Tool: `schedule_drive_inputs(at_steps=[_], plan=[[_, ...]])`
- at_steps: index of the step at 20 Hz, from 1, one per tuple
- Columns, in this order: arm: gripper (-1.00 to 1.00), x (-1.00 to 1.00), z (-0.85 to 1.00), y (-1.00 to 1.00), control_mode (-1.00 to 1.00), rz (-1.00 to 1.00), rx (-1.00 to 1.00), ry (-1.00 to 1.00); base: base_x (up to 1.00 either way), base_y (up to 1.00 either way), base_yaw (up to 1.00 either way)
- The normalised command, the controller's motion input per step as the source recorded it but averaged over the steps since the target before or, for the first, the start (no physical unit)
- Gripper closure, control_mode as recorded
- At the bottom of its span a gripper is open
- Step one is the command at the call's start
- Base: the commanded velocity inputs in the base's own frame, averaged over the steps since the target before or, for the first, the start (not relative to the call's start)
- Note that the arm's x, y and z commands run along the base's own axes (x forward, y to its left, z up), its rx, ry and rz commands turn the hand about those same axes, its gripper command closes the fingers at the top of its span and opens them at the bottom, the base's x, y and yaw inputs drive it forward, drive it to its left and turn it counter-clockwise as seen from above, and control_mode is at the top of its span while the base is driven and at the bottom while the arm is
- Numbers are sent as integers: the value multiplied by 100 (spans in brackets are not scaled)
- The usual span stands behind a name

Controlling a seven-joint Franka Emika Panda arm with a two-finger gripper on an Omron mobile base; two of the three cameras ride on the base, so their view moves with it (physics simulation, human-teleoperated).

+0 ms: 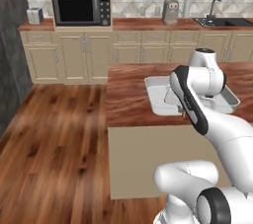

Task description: Place the cold items (mushroom and cucumber) from the fridge in one tupperware on the dining counter. Place the warm items (kebab skewer and hot dog) in the stove area in another tupperware.

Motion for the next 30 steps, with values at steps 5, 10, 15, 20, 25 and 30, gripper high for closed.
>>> schedule_drive_inputs(at_steps=[5, 10, 15, 20, 25, 30], plan=[[100, 0, 0, 0, 100, 0, 0, 0, 22, -41, -13], [100, 0, 0, 0, 100, 0, 0, 0, 0, -44, -14], [100, 0, 0, 0, 100, 0, 0, 0, 2, -37, -11], [100, 0, 0, 0, 100, 0, 0, 0, 0, 0, -3], [100, 0, 0, 0, 100, 0, 0, 0, 0, 0, 0], [100, 21, 10, 0, -100, 0, 0, 3, 0, 0, 0]])
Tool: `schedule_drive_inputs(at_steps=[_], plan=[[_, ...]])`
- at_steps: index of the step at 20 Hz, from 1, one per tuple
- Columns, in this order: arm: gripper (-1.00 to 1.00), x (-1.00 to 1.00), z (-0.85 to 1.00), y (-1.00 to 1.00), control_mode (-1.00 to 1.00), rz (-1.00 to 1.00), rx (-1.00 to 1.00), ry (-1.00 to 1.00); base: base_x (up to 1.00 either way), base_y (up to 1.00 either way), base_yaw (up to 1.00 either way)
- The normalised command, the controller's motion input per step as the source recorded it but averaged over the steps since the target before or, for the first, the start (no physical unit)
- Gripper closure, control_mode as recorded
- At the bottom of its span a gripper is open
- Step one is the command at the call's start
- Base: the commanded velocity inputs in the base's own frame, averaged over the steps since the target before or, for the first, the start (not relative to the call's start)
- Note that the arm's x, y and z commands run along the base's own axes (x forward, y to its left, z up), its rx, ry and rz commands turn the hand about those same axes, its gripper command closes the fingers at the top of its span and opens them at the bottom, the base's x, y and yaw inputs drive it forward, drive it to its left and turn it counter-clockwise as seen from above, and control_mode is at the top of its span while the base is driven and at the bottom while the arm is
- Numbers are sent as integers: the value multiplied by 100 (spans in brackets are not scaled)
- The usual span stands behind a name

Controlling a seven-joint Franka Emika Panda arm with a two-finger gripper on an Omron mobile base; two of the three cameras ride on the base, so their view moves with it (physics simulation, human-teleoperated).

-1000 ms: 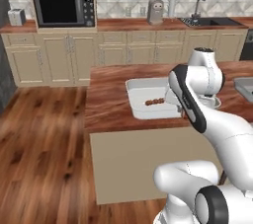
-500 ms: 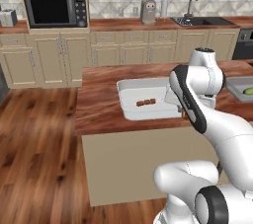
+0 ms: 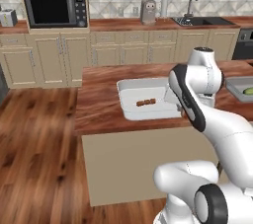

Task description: Place the cold items (mushroom and cucumber) from the fridge in one tupperware on the dining counter. Place the warm items (kebab skewer and hot dog) in the stove area in another tupperware.

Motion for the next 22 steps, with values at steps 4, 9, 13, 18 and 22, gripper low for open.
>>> schedule_drive_inputs(at_steps=[4, 9, 13, 18, 22], plan=[[100, 58, 40, 0, -100, 1, -5, 20, 0, 0, 0], [100, 71, 9, -3, -100, -1, -5, 18, 0, 0, 0], [100, 100, -4, -39, -100, -15, 0, 22, 0, 0, 0], [100, 100, -14, -79, -100, -15, 5, 20, 0, 0, 0], [100, 100, -37, -41, -100, -4, 5, 0, 0, 0, 0]])
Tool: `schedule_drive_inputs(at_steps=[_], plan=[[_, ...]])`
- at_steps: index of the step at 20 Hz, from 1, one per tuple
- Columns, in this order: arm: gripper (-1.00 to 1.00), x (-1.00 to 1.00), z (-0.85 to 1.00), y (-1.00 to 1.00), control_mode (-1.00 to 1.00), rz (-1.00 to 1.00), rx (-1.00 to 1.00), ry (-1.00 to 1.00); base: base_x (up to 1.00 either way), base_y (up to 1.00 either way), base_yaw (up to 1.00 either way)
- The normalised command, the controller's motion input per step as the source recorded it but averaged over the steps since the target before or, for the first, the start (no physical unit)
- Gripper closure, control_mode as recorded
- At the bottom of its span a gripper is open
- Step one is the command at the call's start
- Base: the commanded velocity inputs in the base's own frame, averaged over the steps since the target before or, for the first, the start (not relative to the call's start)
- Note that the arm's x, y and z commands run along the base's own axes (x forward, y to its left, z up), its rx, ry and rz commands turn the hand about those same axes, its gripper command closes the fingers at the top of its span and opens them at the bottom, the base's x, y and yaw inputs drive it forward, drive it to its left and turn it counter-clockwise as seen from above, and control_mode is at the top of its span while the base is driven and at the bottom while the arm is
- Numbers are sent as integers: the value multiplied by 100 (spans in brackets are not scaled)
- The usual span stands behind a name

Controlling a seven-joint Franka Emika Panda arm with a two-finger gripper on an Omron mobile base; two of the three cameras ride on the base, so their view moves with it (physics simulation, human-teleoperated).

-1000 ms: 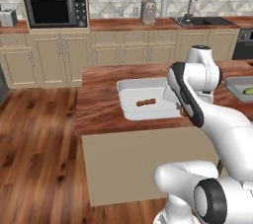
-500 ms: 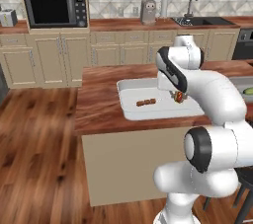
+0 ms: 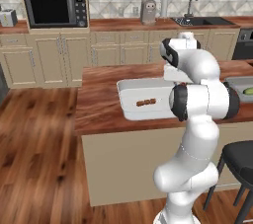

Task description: Place the cold items (mushroom and cucumber) from the fridge in one tupperware on the dining counter. Place the warm items (kebab skewer and hot dog) in the stove area in another tupperware.

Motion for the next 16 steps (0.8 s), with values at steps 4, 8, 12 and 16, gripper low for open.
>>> schedule_drive_inputs(at_steps=[4, 8, 12, 16], plan=[[100, 68, -37, -11, -100, 0, 1, -13, 0, 0, 0], [100, 25, -46, 0, -100, 0, 0, -15, 0, 0, 0], [100, -9, -42, 3, -100, 0, -8, -6, 0, 0, 0], [100, -52, -31, 33, -100, 0, -17, -7, 0, 0, 0]])
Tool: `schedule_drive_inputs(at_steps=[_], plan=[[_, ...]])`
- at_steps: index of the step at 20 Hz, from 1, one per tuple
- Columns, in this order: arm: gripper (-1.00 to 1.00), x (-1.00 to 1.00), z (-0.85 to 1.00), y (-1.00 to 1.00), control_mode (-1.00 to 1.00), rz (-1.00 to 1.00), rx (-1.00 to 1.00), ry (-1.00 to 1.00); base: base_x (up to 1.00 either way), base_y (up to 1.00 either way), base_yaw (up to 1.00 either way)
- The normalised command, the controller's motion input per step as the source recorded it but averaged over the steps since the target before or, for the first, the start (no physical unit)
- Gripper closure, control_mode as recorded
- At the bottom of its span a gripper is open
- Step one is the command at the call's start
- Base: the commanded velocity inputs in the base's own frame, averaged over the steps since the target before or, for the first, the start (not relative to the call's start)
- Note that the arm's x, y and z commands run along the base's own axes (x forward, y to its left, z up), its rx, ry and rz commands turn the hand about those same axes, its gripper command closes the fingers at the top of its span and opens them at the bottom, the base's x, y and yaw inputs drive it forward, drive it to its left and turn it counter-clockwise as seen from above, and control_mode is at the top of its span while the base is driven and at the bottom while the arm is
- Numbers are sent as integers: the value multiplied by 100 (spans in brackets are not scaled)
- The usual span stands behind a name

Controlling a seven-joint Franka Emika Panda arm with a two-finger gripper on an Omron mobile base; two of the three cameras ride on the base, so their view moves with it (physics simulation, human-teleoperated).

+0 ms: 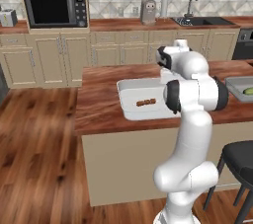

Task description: Place the cold items (mushroom and cucumber) from the fridge in one tupperware on the dining counter. Place the warm items (kebab skewer and hot dog) in the stove area in another tupperware.

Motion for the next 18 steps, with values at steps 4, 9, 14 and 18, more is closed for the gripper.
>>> schedule_drive_inputs(at_steps=[4, 9, 14, 18], plan=[[100, -31, 0, 32, -100, -1, -2, -5, 0, 0, 0], [-100, -15, -1, 14, -100, -1, 0, -10, 0, 0, 0], [-100, 0, 0, 2, -100, 0, 0, -18, 0, 0, 0], [-100, 0, 2, 2, -100, -1, 0, -13, 0, 0, 0]])
